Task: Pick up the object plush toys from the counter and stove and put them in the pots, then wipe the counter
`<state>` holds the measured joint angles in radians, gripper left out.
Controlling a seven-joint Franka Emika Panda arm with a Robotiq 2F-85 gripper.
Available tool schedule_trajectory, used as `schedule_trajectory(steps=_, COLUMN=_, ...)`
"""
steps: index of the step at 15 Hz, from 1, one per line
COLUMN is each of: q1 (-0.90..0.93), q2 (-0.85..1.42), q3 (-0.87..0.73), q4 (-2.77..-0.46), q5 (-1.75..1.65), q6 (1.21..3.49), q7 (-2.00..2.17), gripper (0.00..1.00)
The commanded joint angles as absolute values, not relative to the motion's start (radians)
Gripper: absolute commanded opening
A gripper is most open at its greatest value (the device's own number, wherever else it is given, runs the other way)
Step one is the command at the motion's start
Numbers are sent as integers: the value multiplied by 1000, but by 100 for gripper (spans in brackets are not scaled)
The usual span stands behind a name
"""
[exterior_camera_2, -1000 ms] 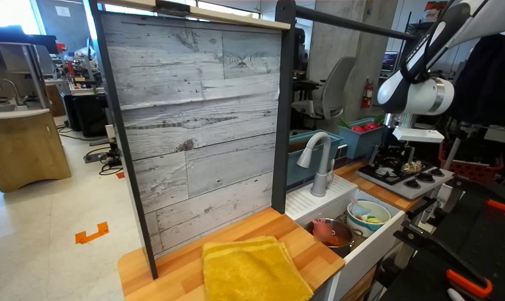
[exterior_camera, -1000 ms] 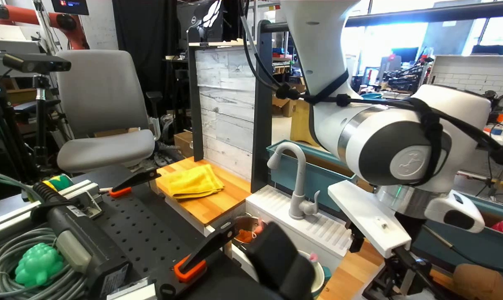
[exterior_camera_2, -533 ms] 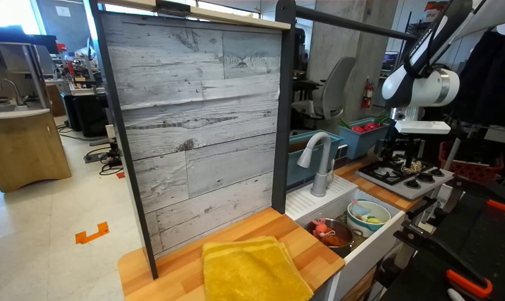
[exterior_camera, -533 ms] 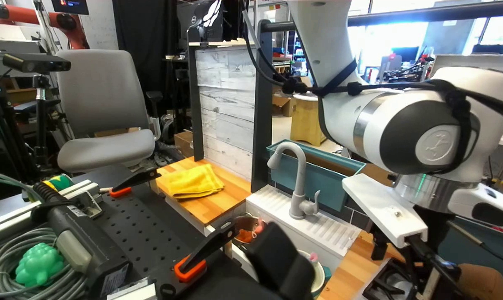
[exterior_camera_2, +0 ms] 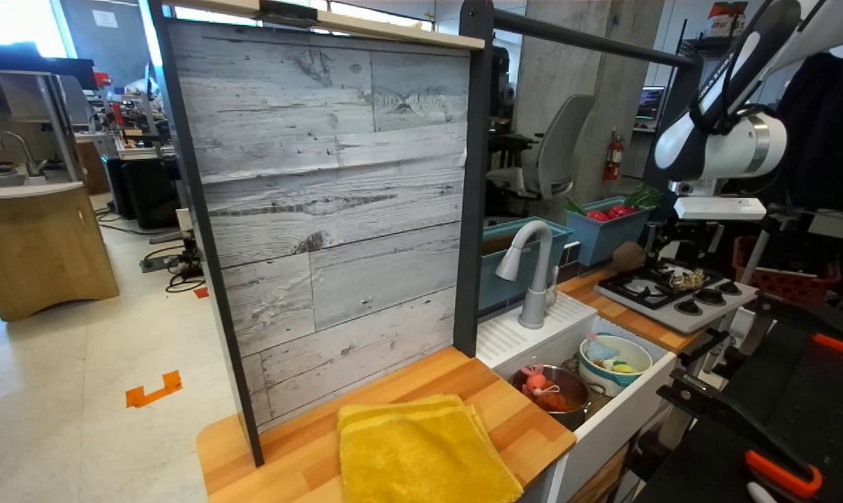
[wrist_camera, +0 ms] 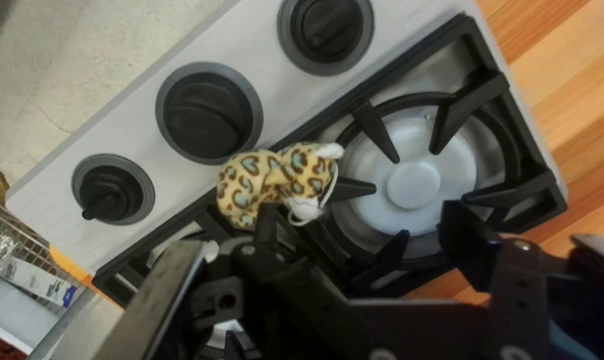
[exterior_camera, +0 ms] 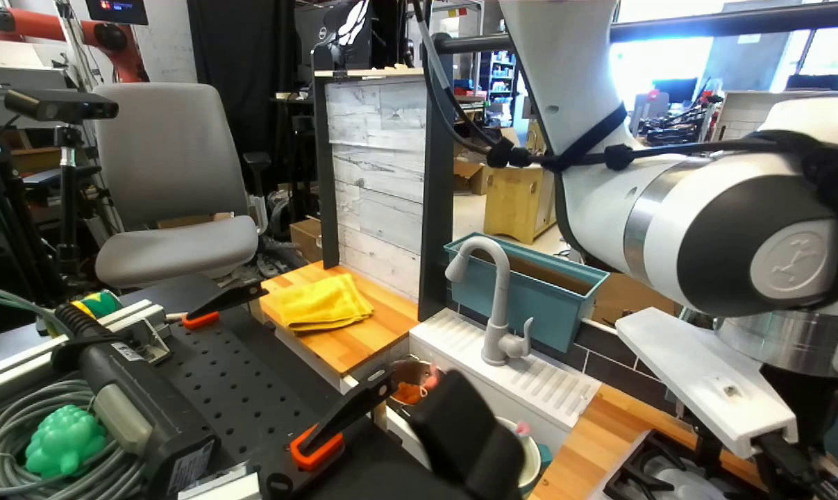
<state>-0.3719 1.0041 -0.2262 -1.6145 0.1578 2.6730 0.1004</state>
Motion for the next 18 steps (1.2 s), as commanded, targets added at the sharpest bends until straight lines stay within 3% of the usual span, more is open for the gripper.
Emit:
schedule_trajectory(steps=1, q1=-354, q2=1078, q3=-266, q4=-1568, q5=134, q6=2750, q7=135, gripper=86)
schedule_trajectory(steps=4, q1=-364, q2=1102, q3=-284, q4=-1551, q5=129, q6=2717, q7=133, gripper=81)
schedule_trajectory(steps=5, q1=-369, q2=1104, q3=-286, q4=-1554, q5=129, q6=2710, q7=126, gripper=75)
schedule_trajectory(steps=6, q1=-376, q2=1107, q3=-285, q4=-1552, q5=128, q6=2704, q7=118, gripper=55)
schedule_trajectory(steps=8, q1=-384, q2=1109, q3=-283, q4=-1553, q5=129, q6=2699, q7=113, gripper=49)
schedule_trajectory(steps=10, q1=-388, q2=1102, q3=-275, q4=-1556, q5=131, q6=2703, q7=105, gripper=35)
schedule_trajectory(steps=11, q1=-388, q2=1102, q3=-273, q4=-1556, q5=131, q6=2704, q7=103, gripper=76)
schedule_trajectory(steps=12, q1=-390, q2=1101, q3=-269, q4=-1556, q5=133, q6=2707, q7=102, gripper=72)
schedule_trajectory(steps=13, q1=-394, q2=1100, q3=-262, q4=-1559, q5=135, q6=2722, q7=95, gripper=22)
schedule_trajectory(steps=15, q1=-397, q2=1092, q3=-256, q4=-1565, q5=133, q6=2717, q7=82, gripper=25)
schedule_trajectory(steps=18, q1=-420, q2=1047, q3=-215, q4=-1594, q5=139, q6=2703, q7=28, gripper=4)
